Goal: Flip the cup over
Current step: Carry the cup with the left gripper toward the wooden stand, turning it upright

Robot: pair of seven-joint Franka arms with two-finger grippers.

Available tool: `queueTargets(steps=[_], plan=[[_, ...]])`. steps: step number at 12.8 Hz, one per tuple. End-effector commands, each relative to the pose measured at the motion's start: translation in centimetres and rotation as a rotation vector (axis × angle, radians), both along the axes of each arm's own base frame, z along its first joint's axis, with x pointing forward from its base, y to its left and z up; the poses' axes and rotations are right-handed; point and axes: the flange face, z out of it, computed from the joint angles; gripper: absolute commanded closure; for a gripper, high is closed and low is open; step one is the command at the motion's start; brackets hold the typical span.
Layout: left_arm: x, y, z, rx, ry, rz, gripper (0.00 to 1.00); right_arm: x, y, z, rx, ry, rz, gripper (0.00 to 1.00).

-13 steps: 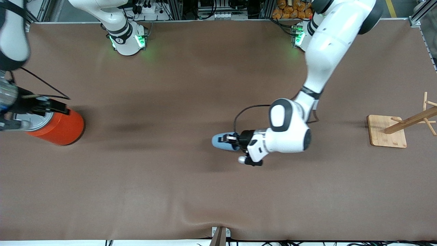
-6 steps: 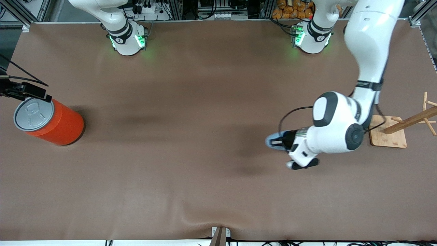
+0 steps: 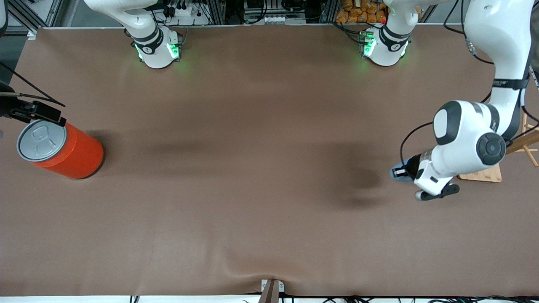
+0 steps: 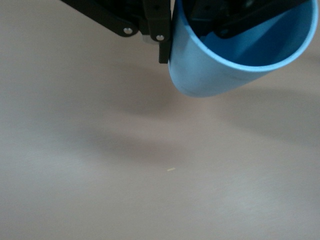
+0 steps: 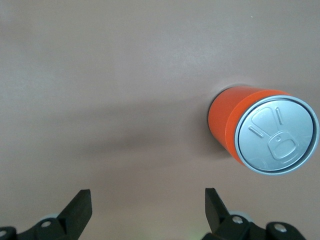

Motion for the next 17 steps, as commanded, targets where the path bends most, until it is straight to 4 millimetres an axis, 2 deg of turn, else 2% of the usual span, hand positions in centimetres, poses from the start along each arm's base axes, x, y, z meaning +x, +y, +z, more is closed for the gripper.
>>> queueTargets(steps=[1,3,5,7,8,9,10,11,12,16,17], plan=[[-3.8,1.6,-1.8,0.063,-0.020,-0.016,1.00,-0.3,0.0,0.9,-0.003,0.005,-0.023,0.00],[-5.2,1.6,-4.7,0.058,-0.070,-0.018,1.00,-0.6,-0.4,1.3,0.003,-0.001,-0.015,0.00],[-5.4,1.5,-6.9,0.081,-0.111,-0.066,1.00,-1.6,-0.2,2.3,0.014,0.007,-0.008,0.00],[-5.3,1.6,-7.8,0.086,-0.114,-0.077,0.98,-2.9,1.5,3.9,0.016,0.001,0.013,0.00],[-5.1,1.6,-8.1,0.084,-0.112,-0.071,0.69,-3.2,1.6,4.3,0.015,0.002,0.016,0.00],[-4.7,1.5,-7.6,0.084,-0.118,-0.071,0.10,-3.3,1.5,4.3,0.015,0.004,0.013,0.00],[-4.5,1.4,-6.8,0.087,-0.132,-0.071,0.00,-3.3,1.3,4.2,0.015,0.004,0.012,0.00],[-4.1,1.4,-5.1,0.094,-0.145,-0.075,0.00,-3.3,0.8,4.2,0.017,0.002,0.003,0.00],[-3.6,1.5,-2.2,0.110,-0.141,-0.083,0.00,-3.3,0.6,4.4,0.017,-0.006,0.010,0.00],[-0.4,-1.0,13.0,0.139,-0.056,-0.142,0.00,-3.6,1.1,4.9,0.004,-0.016,0.024,0.00],[-0.1,-1.0,15.7,0.141,-0.041,-0.159,0.00,-3.6,1.0,4.8,0.001,-0.016,0.024,0.00]])
